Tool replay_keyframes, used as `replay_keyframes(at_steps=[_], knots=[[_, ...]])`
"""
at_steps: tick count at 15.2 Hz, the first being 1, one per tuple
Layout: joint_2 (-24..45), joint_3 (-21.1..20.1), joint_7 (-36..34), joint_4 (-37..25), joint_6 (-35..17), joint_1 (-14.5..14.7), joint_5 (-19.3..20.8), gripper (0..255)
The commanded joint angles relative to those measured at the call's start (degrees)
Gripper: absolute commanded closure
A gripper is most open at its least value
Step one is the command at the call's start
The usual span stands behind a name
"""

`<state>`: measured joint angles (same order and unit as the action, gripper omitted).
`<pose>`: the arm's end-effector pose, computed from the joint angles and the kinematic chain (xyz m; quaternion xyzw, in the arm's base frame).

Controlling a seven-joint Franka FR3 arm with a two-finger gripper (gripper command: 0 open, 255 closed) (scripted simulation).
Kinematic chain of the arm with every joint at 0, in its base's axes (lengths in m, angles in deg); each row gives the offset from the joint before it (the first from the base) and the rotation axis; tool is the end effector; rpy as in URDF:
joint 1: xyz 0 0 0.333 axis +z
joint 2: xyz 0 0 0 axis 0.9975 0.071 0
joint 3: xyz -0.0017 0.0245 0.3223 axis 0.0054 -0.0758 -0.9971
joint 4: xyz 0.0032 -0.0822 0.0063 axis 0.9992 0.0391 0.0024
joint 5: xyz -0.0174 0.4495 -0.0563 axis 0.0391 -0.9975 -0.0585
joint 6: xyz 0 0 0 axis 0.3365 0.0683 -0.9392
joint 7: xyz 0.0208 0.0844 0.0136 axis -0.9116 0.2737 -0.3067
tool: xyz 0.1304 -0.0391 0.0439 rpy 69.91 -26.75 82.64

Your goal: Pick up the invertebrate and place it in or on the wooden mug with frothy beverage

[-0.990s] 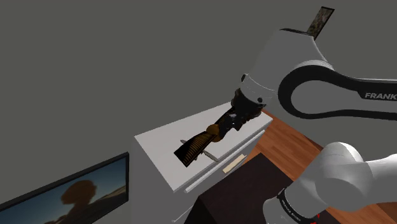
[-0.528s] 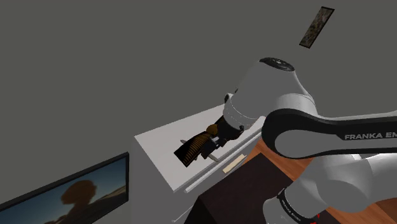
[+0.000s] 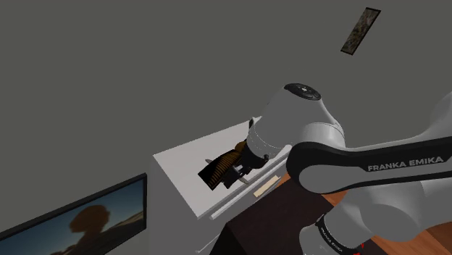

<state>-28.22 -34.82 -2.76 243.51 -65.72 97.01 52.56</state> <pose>0.3160 0.2536 0.2804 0.9955 0.0550 0.0770 0.0008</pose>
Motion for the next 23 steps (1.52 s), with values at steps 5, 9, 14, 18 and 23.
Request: replay_keyframes(at_steps=[5, 9, 14, 18, 23], knots=[[0.40, -0.17, -0.06, 0.07, -0.51, -0.10, 0.02, 0], [0.39, -0.17, -0.06, 0.07, -0.49, -0.10, 0.02, 255], [0.38, -0.16, -0.06, 0.07, -0.48, -0.09, 0.01, 255], [-1.00, 0.52, 0.16, -0.70, 1.64, 0.11, 0.12, 255], [-4.03, 2.12, 0.58, -2.85, 6.79, 0.41, 0.59, 255]])
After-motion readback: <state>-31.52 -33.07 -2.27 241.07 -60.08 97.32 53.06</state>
